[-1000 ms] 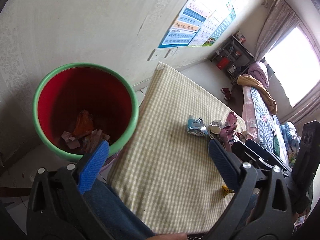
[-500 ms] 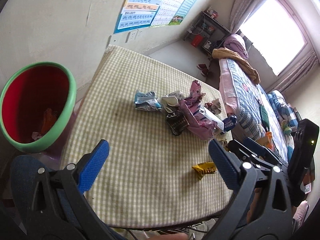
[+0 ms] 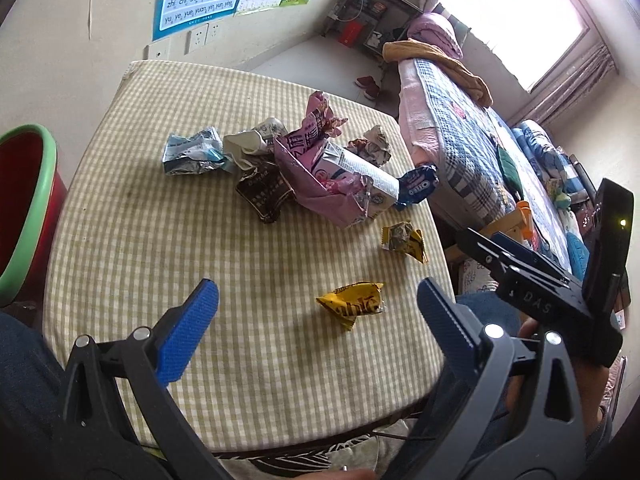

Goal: Collect trash
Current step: 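Return both tools over the table toward the remaining wrappers, then grasp the dark brown bag with the left tool while the right tool grasps the gold wrapper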

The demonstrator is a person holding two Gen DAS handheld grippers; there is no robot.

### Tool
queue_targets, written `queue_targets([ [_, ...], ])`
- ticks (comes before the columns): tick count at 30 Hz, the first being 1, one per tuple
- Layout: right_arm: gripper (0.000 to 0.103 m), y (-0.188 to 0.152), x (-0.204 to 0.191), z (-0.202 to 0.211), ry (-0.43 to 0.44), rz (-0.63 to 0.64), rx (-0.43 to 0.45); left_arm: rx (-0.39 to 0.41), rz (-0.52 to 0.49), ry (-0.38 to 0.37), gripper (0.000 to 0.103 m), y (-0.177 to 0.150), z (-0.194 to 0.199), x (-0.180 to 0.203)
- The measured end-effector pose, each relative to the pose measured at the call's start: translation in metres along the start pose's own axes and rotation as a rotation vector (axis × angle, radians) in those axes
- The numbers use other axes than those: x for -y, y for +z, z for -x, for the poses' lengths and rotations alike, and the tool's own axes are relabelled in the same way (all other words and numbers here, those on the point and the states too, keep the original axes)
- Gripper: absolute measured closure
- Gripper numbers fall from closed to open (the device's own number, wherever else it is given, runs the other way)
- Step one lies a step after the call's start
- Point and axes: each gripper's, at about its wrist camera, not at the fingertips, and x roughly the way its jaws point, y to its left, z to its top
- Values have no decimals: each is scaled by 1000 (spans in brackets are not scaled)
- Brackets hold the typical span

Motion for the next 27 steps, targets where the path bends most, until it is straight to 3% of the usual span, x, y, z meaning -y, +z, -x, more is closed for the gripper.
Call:
queue_targets([
  [12,26,-2,18,-36,2,-26,-59,-22,33,78,6,27,-31,-15],
  [27,27,-3,36,-100,10,-63,-155,-92,116,127,9,70,-109,-45],
])
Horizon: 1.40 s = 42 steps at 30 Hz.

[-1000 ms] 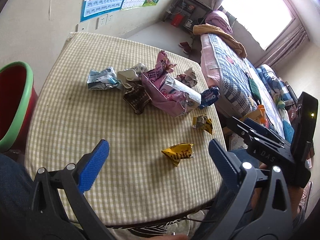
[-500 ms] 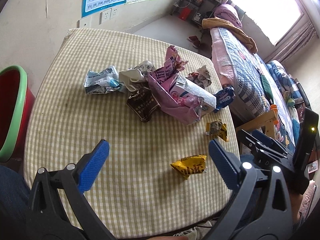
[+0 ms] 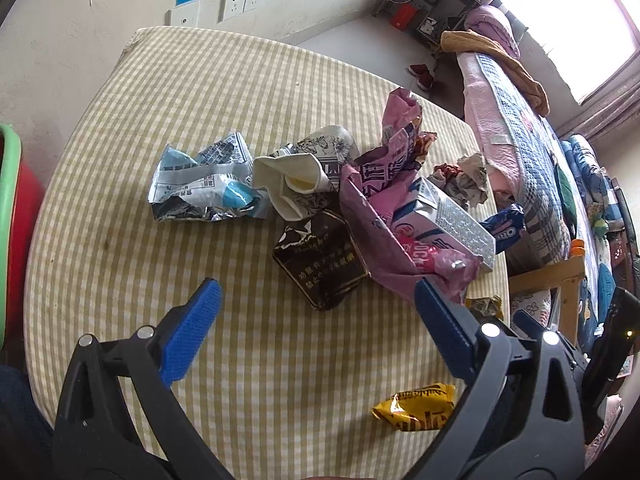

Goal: Collect trash
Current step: 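Grasp the dark brown bag with the left tool while the right tool grasps the gold wrapper, then carry the brown bag and gold wrapper over the red bucket and open both tools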

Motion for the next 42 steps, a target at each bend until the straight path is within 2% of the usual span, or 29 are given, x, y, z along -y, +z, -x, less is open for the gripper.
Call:
queue_targets([
  [2,28,0,1,-7,6,-4,-9,-12,-2,5,11,4,-10,0],
  [5,35,0,2,-13,11,-1,-18,-29,6,13,17,8,-23,0],
  [9,55,-1,1,-19,17,17,-31,-45,16,9,26,10,-35,0],
  [11,62,-2,1,-19,18,17,-31,-59,20,0,41,10,-40,1],
  [14,69,-3,0,-16,17,24,-23,-61,8,-8,53,9,-41,6],
  [15,75,-4,0,-15,18,27,-21,-57,2,-7,56,8,-40,8],
  [29,79,2,-5,14,34,2,36,9,-17,-35,57,-1,5,9],
  [42,79,-3,-27,59,38,27,118,71,-30,-42,57,-30,61,0],
])
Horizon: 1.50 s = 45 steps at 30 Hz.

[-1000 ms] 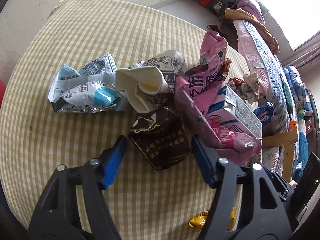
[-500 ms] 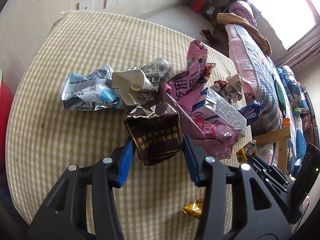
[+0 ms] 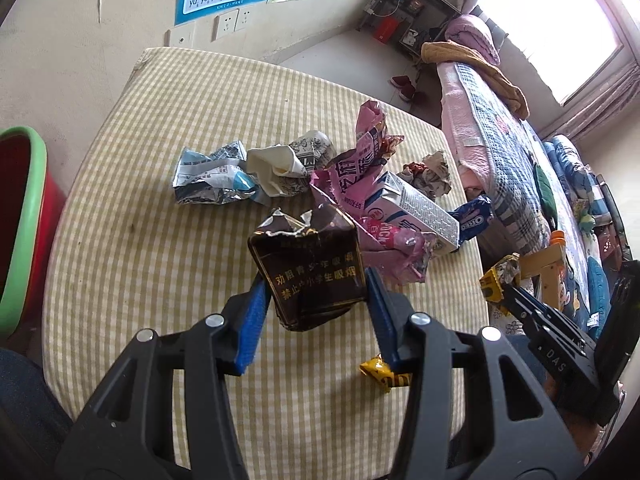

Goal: Collect trash
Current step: 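Carry the brown bag and gold wrapper over the red bucket and open both tools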

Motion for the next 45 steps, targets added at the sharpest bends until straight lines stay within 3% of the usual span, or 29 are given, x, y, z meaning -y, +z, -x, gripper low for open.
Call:
queue_targets([
  [18,79,11,-79,36,59,135,79,117,80,4,57,-20,74,-52],
  [45,78,22,-237,12,216,381,51,232,337,88,57,-37,136,-187],
])
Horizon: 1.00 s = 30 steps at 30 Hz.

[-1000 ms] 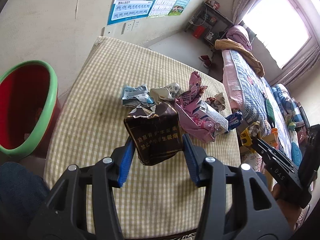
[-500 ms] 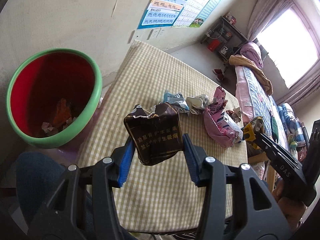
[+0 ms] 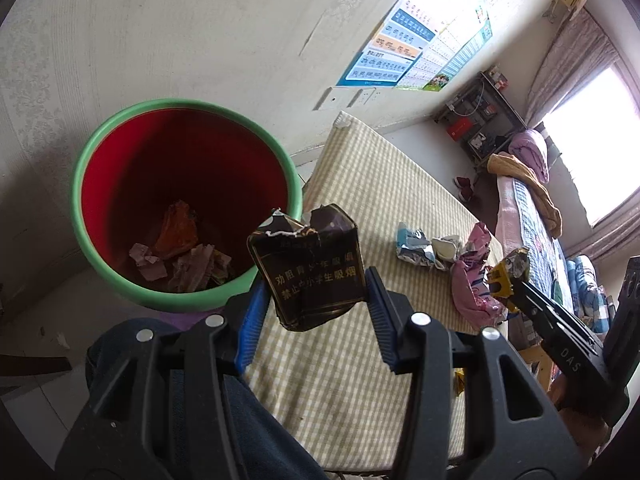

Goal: Collect trash
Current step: 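Carry the brown bag and gold wrapper over the red bucket and open both tools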

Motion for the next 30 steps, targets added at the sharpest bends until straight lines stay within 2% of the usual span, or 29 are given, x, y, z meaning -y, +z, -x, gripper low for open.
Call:
queue_targets([
  [20,78,44,-119,-61,153,152,-30,62,132,51,57,27,26,-85],
  [30,78,57,-149,-96,193,186,-59,78,148,32,57,38,24,-108],
])
